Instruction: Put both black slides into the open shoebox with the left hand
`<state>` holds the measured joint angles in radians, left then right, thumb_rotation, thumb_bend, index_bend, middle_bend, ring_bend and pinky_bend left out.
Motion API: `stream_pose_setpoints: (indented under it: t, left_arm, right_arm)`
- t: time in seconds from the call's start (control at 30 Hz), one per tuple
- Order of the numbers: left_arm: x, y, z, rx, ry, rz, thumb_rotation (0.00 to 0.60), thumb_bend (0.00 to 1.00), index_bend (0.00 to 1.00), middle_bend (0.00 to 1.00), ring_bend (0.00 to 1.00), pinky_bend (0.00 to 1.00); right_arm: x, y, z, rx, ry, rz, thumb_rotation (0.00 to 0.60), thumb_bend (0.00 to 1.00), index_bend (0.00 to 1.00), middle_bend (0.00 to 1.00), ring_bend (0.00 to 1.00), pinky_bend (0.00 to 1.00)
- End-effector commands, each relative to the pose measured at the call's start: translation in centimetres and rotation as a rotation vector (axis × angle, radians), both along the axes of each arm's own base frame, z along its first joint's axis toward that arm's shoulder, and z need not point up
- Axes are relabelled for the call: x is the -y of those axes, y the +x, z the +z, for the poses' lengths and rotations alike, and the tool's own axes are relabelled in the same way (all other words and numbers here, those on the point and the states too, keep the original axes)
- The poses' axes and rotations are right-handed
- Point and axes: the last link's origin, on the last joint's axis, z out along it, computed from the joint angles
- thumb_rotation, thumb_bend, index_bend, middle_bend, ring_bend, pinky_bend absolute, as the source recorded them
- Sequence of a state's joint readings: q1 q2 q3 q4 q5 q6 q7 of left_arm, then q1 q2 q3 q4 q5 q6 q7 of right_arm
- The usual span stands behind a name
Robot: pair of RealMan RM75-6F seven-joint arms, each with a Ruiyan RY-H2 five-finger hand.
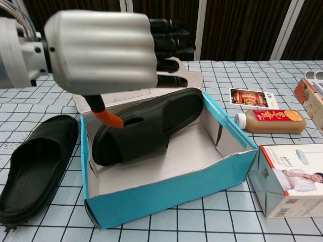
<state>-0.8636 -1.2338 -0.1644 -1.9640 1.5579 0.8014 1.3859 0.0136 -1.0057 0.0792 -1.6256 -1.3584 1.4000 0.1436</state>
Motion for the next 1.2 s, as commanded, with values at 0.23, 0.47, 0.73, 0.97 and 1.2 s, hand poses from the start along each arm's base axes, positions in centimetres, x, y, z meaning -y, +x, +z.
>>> stream_pose_setpoints:
  t: [0.23, 0.47, 0.73, 0.97, 1.2]
  left_arm:
    - [2.9, -4.7, 6.2, 0.305, 0.020, 0.474, 0.234, 0.21, 0.14, 0.26, 0.03, 0.05]
    - [4.6, -10.4, 8.2, 0.378, -0.017, 0.638, 0.251, 0.21, 0.16, 0.31, 0.04, 0.05]
    - [4.8, -14.8, 7.5, 0.381, -0.042, 0.710, 0.258, 0.21, 0.17, 0.34, 0.05, 0.05]
    - [3.9, -16.9, 5.5, 0.342, -0.044, 0.786, 0.261, 0.21, 0.17, 0.34, 0.05, 0.05]
    - [2.1, -16.5, 3.2, 0.341, -0.071, 0.793, 0.267, 0.21, 0.17, 0.34, 0.06, 0.05]
  right_arm:
    - [0.0, 0.1, 0.0, 0.002, -0.002, 0.005, 0.600, 0.23, 0.17, 0.16, 0.22, 0.22]
    - [0.1, 0.3, -0.3, -0.003, 0.011, 0.008, 0.600, 0.23, 0.17, 0.16, 0.22, 0.22]
    - [0.1, 0.3, -0.3, -0.005, 0.011, 0.005, 0.600, 0.23, 0.17, 0.16, 0.22, 0.22]
    - [0.3, 1.0, -0.6, 0.018, 0.010, 0.023, 0.600, 0.23, 0.17, 0.16, 0.22, 0.22]
    - [0.2, 0.3, -0.3, 0.010, 0.012, -0.002, 0.600, 0.23, 0.17, 0.16, 0.22, 0.22]
